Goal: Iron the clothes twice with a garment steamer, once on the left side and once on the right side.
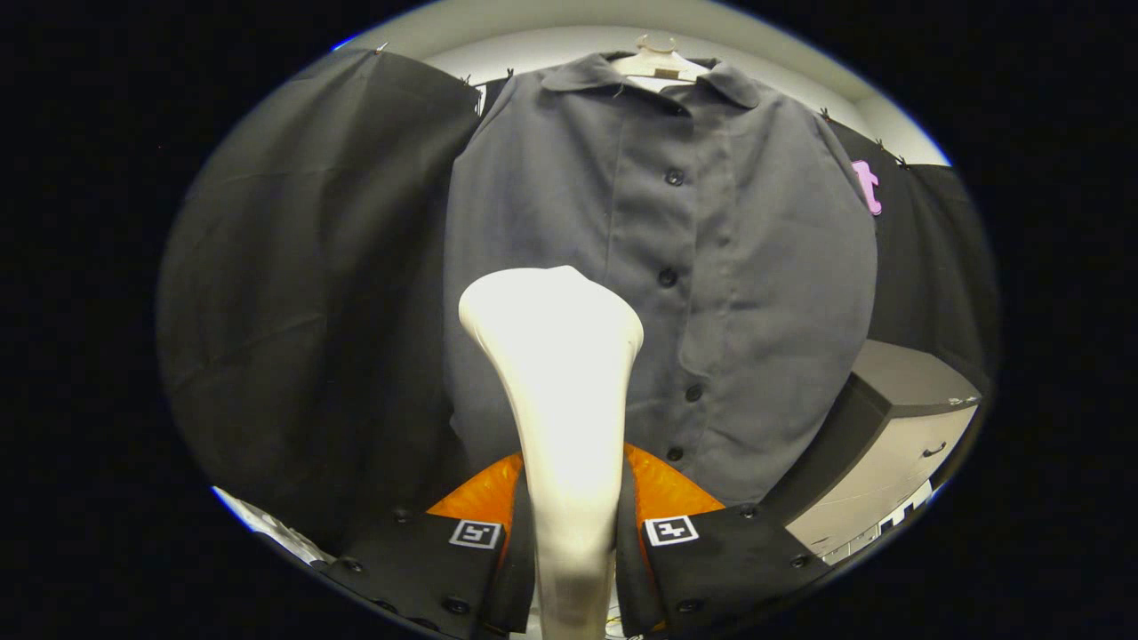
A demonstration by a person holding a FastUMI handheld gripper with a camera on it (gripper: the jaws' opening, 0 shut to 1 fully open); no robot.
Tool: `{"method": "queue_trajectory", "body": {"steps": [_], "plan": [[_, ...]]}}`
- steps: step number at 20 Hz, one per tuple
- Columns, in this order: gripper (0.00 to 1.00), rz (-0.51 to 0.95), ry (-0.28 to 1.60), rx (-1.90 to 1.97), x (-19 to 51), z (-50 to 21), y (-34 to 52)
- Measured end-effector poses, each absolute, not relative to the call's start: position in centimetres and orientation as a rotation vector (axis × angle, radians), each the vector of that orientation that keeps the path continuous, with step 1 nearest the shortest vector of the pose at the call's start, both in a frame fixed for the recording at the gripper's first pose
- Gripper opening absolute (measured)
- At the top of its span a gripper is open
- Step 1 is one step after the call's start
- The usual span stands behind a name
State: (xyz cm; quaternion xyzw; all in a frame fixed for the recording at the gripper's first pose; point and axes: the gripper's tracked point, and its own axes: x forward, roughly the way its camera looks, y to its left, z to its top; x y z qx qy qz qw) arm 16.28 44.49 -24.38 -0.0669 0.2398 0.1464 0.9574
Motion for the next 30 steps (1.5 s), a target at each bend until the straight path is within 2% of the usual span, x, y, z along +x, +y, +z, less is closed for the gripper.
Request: {"method": "queue_trajectory", "body": {"steps": [6,15,30], "plan": [[0.45,0.299,0.376,-0.093,15.3,-16.1,39.3],[0.44,0.226,0.308,-0.069,15.1,-8.6,27.5],[0.44,0.145,0.245,-0.109,13.4,-6.8,9.9]]}}
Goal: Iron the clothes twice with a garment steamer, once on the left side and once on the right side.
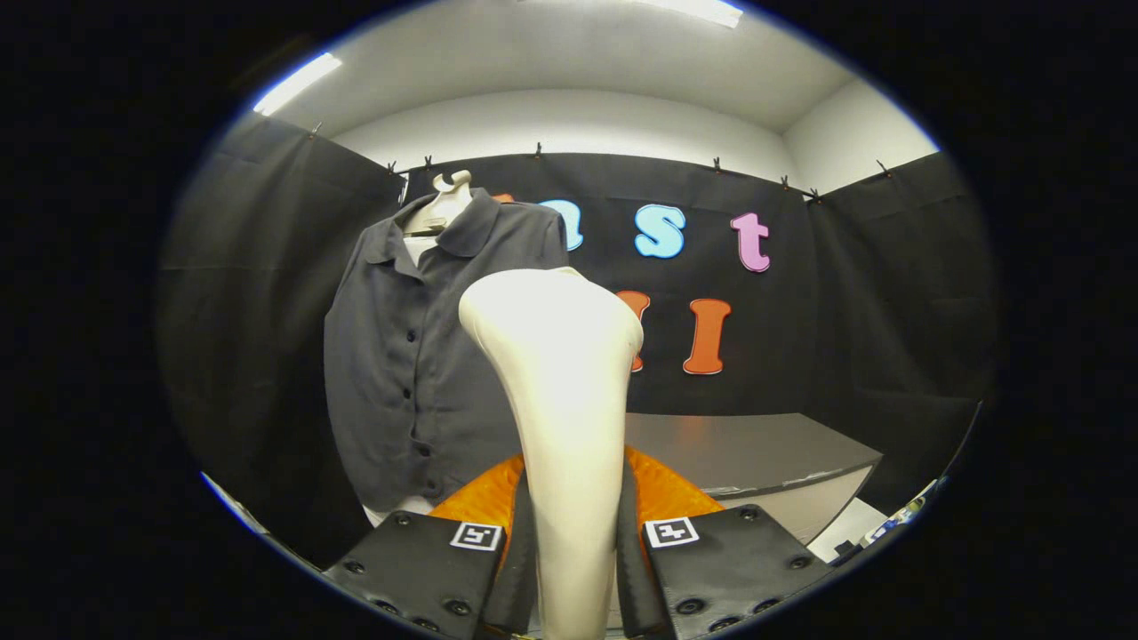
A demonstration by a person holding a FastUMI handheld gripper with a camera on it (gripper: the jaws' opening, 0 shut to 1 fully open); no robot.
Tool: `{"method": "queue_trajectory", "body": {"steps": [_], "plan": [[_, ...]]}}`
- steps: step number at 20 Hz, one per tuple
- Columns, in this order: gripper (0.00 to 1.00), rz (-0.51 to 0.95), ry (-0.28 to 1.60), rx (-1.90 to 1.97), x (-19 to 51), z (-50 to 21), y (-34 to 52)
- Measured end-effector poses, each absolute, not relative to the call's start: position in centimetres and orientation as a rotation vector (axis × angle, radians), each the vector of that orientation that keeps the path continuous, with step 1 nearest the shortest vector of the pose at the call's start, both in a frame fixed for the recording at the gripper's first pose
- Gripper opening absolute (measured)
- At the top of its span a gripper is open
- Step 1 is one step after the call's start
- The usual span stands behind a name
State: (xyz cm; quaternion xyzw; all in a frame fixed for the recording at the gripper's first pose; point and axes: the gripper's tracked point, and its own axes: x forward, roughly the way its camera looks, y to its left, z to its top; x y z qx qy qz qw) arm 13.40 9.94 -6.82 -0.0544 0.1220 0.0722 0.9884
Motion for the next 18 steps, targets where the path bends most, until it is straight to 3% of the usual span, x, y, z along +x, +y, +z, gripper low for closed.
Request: {"method": "queue_trajectory", "body": {"steps": [18], "plan": [[0.44,0.028,0.254,-0.098,11.1,-7.5,-1.1]]}}
